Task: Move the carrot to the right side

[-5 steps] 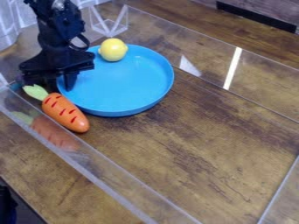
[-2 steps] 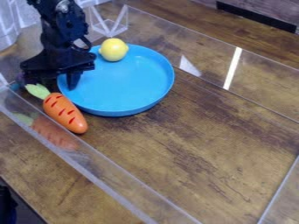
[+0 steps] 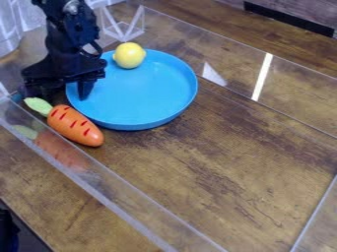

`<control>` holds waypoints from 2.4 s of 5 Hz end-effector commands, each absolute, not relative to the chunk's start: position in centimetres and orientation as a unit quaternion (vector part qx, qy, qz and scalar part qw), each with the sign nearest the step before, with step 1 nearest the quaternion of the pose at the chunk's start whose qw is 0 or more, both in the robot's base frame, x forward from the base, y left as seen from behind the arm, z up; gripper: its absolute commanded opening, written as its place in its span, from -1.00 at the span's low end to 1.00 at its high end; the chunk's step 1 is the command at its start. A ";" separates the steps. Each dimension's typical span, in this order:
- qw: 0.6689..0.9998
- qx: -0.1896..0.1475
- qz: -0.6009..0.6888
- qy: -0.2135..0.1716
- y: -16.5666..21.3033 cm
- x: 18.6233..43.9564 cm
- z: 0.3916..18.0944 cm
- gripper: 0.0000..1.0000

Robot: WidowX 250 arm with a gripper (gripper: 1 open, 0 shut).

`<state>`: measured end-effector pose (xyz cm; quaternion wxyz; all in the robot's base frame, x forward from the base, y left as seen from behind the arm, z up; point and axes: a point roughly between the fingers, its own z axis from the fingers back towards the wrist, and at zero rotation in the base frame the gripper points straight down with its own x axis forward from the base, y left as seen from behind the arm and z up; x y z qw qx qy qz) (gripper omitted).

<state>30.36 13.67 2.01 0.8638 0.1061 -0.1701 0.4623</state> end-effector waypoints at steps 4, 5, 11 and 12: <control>0.871 0.102 0.450 -0.168 12.9 30.9 4.0 1.00; 0.870 0.104 0.450 -0.170 12.9 31.0 3.8 -1.00; 0.862 0.122 0.451 -0.199 13.8 30.8 7.1 -1.00; 0.858 0.125 0.455 -0.202 14.2 30.8 7.4 -1.00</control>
